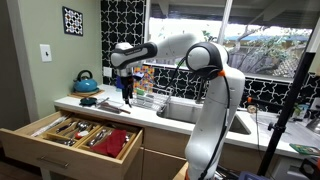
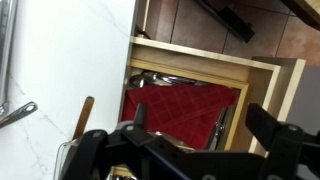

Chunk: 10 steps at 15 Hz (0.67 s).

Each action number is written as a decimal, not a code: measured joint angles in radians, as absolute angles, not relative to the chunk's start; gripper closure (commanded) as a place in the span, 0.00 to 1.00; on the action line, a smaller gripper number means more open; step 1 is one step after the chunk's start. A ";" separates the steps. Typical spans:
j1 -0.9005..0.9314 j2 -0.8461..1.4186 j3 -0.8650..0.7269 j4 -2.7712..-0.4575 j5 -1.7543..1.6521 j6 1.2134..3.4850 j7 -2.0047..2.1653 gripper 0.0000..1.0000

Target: Take the two sponges off of the dish rack

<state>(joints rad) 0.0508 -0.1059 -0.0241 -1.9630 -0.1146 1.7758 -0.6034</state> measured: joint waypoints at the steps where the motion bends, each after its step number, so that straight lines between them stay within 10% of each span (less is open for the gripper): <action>1: 0.044 -0.103 -0.025 -1.963 -0.145 1.813 -0.573 0.00; 10: -0.072 -0.042 -0.075 -1.945 -0.482 2.123 -0.275 0.00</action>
